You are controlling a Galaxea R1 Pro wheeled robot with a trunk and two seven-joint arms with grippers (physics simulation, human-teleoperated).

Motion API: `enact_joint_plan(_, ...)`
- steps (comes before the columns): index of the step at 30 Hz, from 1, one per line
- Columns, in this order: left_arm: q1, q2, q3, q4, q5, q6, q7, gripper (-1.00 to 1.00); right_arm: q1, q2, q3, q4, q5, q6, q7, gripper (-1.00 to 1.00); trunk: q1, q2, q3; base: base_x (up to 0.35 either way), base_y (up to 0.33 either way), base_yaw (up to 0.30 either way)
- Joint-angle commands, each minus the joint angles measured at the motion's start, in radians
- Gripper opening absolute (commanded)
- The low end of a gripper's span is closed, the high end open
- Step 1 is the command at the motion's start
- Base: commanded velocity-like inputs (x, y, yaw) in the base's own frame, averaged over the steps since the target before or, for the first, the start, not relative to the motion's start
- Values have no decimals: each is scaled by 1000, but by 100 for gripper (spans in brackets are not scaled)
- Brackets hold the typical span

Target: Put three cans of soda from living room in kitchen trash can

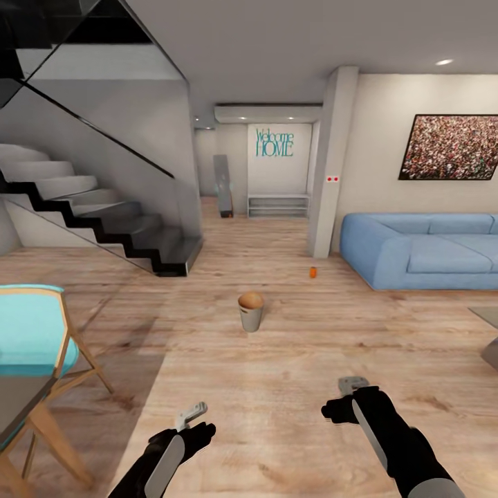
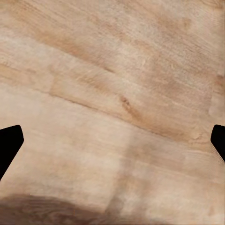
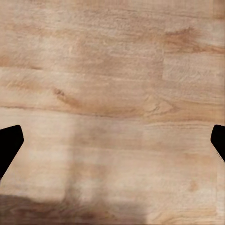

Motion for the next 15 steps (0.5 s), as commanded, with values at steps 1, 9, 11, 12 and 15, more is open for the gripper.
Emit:
enact_joint_plan(1,0,0,0,0,0,0,0,100,0,0,0,0,0,0,0,100,0,0,0,346,0,0)
enact_joint_plan(9,0,0,0,0,-1,0,0,100,0,0,1,2,0,-1,1,100,0,0,0,346,0,0)
enact_joint_plan(11,0,0,0,0,-1,0,0,100,0,-1,3,2,1,-1,2,100,0,0,0,346,0,0)
enact_joint_plan(12,0,0,0,0,-1,0,0,100,0,-1,3,2,1,-1,2,100,0,0,0,346,0,0)
enact_joint_plan(15,0,0,0,0,-2,0,0,100,0,-1,4,2,1,-1,3,100,0,0,0,346,0,0)
